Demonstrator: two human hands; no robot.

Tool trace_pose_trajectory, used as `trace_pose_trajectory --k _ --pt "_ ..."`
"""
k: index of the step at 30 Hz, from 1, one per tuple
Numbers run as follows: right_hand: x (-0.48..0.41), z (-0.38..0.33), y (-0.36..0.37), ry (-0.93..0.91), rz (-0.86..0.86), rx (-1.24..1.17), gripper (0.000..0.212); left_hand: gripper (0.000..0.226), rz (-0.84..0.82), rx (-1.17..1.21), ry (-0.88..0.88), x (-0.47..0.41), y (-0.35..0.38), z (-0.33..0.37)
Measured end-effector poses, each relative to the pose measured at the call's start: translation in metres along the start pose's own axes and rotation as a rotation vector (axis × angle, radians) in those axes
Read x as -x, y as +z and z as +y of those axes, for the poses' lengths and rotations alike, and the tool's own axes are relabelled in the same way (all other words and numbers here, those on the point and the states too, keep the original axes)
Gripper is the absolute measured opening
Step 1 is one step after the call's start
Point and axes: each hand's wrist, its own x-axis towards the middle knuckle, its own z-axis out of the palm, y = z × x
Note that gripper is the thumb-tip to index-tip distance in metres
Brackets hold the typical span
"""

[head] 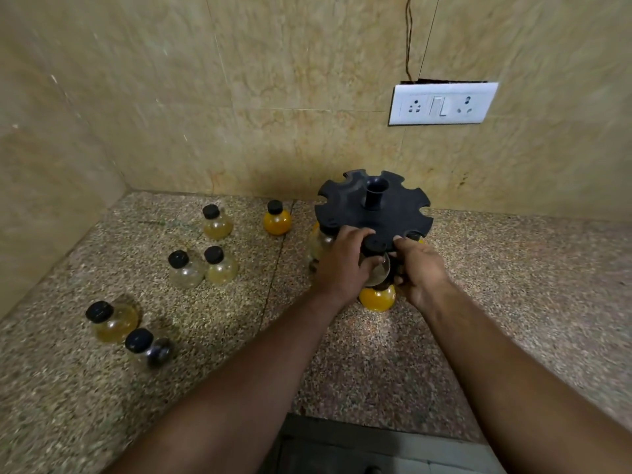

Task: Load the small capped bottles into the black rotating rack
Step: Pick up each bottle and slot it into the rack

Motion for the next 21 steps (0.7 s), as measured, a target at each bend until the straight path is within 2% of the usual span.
trace_pose_trajectory --k 3,10,15,18,21 --pt "0.002 0.001 -0.001 -0.020 -0.040 0.057 0.017 0.048 0.037 -0.041 -0.043 -0.003 0.002 -0.003" --pt "0.007 0.003 0.008 -0.050 0.004 0.068 0.023 0.049 0.130 -0.006 -0.094 0.001 0.009 -0.005" --pt "0.021 0.018 0.025 -0.099 0.023 0.124 0.031 0.052 0.289 0.077 -0.223 0.006 0.002 -0.017" --pt "0.032 0.038 0.036 -0.153 0.013 0.211 0.036 0.048 0.349 0.123 -0.331 0.009 -0.010 -0.029" --pt "0.035 0.067 0.047 -0.224 -0.069 0.372 0.035 0.046 0.358 0.166 -0.386 0.022 -0.018 -0.050"
